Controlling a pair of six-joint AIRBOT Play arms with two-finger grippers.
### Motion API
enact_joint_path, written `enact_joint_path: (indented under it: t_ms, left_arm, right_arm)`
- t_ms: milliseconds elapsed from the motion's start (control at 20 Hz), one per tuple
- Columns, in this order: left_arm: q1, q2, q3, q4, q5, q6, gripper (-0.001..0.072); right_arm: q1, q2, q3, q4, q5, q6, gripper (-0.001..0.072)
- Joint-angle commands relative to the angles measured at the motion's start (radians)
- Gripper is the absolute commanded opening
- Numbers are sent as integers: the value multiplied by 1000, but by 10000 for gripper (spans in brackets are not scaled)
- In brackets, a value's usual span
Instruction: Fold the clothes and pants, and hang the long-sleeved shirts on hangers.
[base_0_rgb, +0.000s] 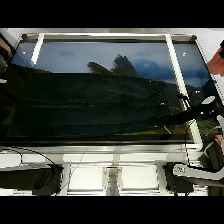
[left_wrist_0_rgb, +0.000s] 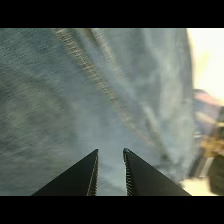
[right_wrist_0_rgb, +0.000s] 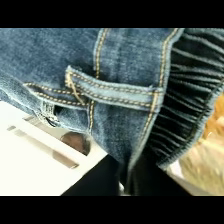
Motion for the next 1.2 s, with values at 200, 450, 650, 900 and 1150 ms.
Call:
enact_joint_path:
  t_ms: [200,450,650,900,1150]
  left_arm:
    - [1,0,0,355,156,116,123]
    - [1,-8,0,393,289,155,128]
    - [1,-59,0,438,308,155,128]
    - [2,-130,0,441,309,156,128]
    - [2,-135,0,448,335,155,127]
  right_arm:
    - [-1,-1,1,-24,32,211,34]
    - [-1,-1,1,-89,29,380,34]
    - [-1,-1,1,-98,20,447,34]
    - [-1,-2,1,-96,30,475,34]
    - [-1,-2,1,-96,28,475,34]
